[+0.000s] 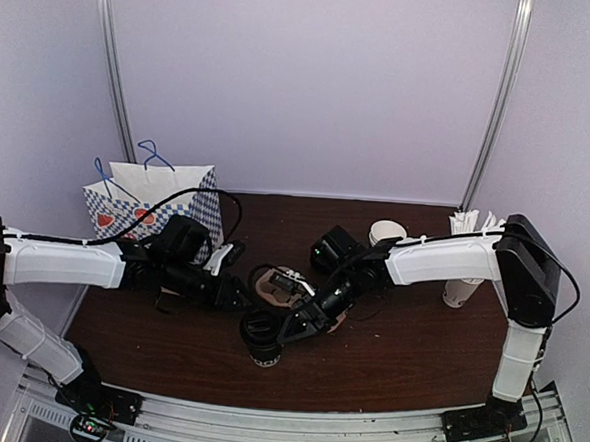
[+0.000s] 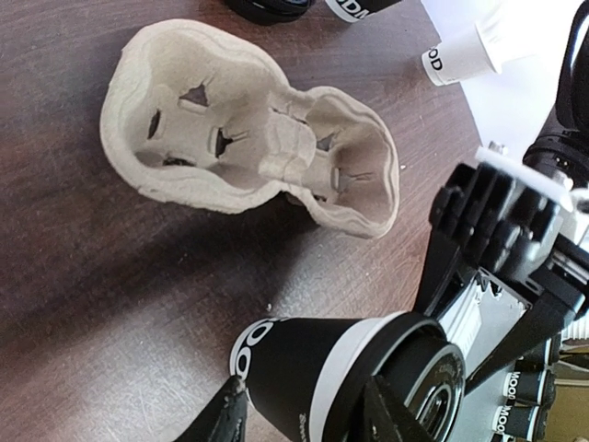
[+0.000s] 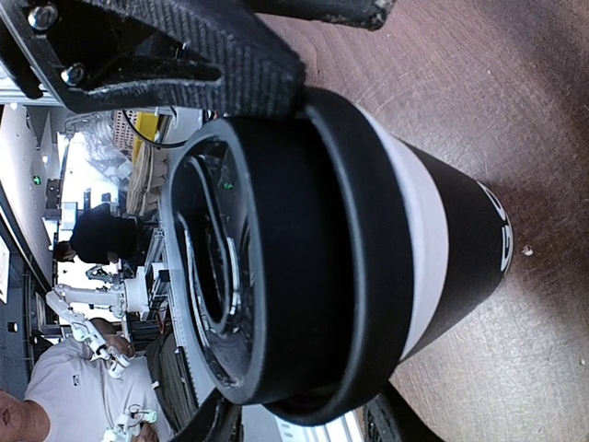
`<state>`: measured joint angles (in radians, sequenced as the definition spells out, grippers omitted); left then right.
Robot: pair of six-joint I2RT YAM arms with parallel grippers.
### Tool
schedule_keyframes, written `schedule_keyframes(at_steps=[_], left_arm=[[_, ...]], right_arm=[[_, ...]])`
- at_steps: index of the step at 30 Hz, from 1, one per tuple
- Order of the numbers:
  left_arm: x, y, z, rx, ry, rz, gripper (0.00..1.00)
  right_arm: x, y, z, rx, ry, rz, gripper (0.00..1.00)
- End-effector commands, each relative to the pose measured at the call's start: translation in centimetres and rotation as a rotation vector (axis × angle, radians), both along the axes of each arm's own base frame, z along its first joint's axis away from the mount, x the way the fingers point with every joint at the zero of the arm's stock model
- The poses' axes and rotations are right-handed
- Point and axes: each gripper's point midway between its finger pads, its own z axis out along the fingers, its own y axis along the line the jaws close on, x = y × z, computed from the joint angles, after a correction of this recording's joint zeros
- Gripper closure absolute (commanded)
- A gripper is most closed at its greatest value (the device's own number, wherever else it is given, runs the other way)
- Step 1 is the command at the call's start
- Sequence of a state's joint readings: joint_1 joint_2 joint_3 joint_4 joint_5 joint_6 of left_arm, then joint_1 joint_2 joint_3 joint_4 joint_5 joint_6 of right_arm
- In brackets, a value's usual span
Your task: Pack the takeout coffee
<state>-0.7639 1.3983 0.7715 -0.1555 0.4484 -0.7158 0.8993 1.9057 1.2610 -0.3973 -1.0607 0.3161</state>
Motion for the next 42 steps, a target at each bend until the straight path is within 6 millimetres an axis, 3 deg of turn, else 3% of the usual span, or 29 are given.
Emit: schedule_keyframes(at_steps=[1,7,12,17,20,24,28,32,37,42], left_arm=[[-1.1,1.6,-2.1,0.051,0.058,0.029,0.56],[-1.6,2.0,-3.1,0.054,0.077,0.037,0.6],[-1.9,2.3,-4.7,0.084,0.104,0.038,0.62],[-2.5,4.0,-8.2,0.201,0.157,0.064,0.63],[-2.9,5.2,-10.2,0.264,0.184,0.09,0.65],[-2.9,5.1,-10.4,0.257,0.181,0.086,0.66],[-1.4,3.4,-7.1,0.185,0.074,0.039,0.66],[0.1,1.8,-3.0,0.11,-0.038,0.012,0.65],[1.4,1.2,0.7,0.06,-0.135,0.023,0.58],[1.5,1.5,2.9,0.072,-0.188,0.046,0.39]], right_arm=[[0.8,0.2,-2.1,-0.069,-0.015,-0.021,0.56],[1.5,-0.6,-4.4,-0.158,-0.013,-0.052,0.56],[2.2,-2.7,-8.2,-0.328,-0.054,-0.082,0.57],[1.8,-5.1,-12.8,-0.494,-0.036,-0.094,0.56],[1.7,-5.6,-14.0,-0.535,-0.028,-0.089,0.56],[2.0,-4.2,-11.5,-0.436,-0.044,-0.065,0.56],[2.6,-2.6,-6.5,-0.284,-0.128,-0.032,0.56],[2.6,-2.0,-2.8,-0.171,-0.205,-0.015,0.56],[2.4,-2.3,-1.8,-0.136,-0.239,0.003,0.56],[2.1,-2.2,0.0,-0.09,-0.265,0.026,0.56]])
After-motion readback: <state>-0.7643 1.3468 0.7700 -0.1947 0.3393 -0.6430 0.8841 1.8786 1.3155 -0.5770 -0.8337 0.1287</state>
